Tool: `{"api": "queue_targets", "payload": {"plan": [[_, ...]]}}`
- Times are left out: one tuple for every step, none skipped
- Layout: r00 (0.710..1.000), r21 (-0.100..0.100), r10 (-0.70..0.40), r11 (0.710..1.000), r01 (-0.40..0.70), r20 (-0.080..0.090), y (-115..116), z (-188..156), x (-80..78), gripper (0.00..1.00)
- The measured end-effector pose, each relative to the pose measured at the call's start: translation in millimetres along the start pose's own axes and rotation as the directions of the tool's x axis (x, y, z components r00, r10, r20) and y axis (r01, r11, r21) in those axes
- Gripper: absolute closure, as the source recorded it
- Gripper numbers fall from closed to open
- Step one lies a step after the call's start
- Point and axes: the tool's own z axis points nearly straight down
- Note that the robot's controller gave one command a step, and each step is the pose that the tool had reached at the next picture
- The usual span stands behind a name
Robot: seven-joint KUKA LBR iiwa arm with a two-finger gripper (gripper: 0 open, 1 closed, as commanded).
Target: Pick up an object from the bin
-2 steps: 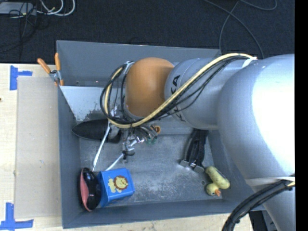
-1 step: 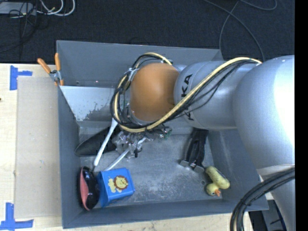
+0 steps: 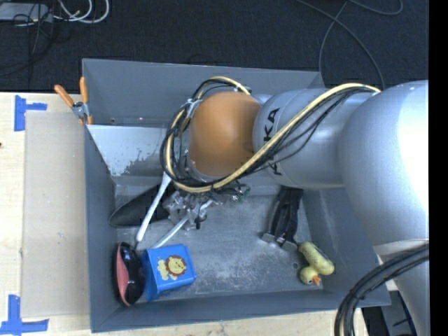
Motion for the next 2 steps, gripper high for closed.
{"api": "queue_targets", "payload": {"plan": [[1.000, -0.004, 0.001, 1.000, -0.001, -0.005, 1.2, -7.5, 1.3, 1.00], [1.000, -0.001, 0.002, 1.000, -0.002, -0.002, 0.9, -23.6, 0.1, 1.00]]}}
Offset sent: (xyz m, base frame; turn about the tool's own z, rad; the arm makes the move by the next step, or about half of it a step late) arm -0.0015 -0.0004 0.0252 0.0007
